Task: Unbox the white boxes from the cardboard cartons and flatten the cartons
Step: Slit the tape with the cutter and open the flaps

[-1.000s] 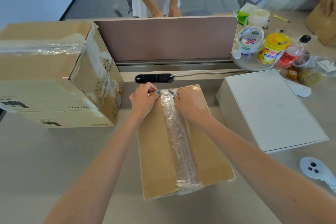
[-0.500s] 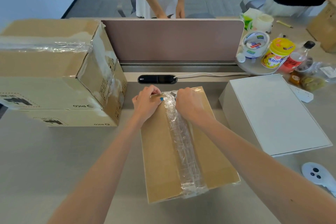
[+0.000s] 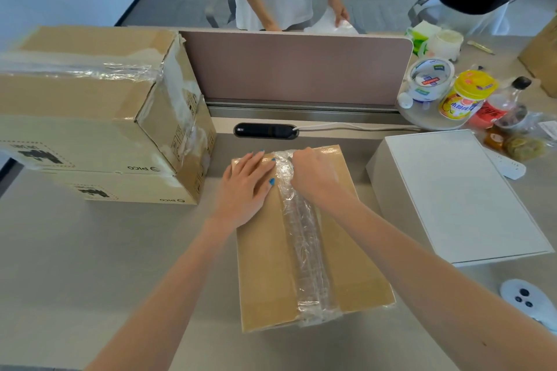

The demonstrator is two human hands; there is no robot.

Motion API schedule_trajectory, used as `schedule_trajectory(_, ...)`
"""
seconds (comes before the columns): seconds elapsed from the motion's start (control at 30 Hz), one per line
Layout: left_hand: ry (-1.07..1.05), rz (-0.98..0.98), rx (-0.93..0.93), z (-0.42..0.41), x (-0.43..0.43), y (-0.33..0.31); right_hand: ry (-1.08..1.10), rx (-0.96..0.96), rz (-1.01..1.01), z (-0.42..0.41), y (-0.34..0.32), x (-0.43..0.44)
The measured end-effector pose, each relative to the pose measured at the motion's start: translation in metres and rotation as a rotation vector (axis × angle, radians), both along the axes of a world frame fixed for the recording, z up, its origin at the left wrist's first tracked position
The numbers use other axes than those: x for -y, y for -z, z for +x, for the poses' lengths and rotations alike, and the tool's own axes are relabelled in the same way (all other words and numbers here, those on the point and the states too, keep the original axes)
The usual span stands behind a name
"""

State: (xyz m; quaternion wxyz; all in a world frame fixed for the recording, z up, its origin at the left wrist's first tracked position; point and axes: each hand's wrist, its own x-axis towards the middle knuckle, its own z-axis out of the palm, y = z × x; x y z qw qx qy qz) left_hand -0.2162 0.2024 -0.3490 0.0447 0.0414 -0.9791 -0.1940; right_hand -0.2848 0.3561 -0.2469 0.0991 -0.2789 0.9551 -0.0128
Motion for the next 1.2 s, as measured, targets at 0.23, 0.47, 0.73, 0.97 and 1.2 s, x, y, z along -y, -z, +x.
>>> schedule_trajectory(0.23, -0.039, -0.078, 0.015, 0.004, -0.007, -0.002, -0.033, 0.017, -0.03, 0.016, 0.0, -0.009)
schedule_trajectory(0.47, -0.053, -0.126, 0.081, 0.004, -0.01, -0.003, -0.052, 0.059, -0.012, 0.033, -0.003, -0.02)
schedule_trajectory(0.73, -0.061, -0.165, 0.124, 0.006, -0.015, -0.004, -0.037, 0.131, -0.032, 0.071, -0.008, -0.047)
schedule_trajectory(0.97, -0.058, -0.217, 0.135, 0.008, -0.016, -0.004, -0.017, 0.211, -0.058, 0.101, -0.012, -0.067)
schedule_trajectory(1.2, -0.029, -0.219, 0.204, 0.014, -0.025, -0.008, 0.007, 0.236, -0.062, 0.128, -0.014, -0.084)
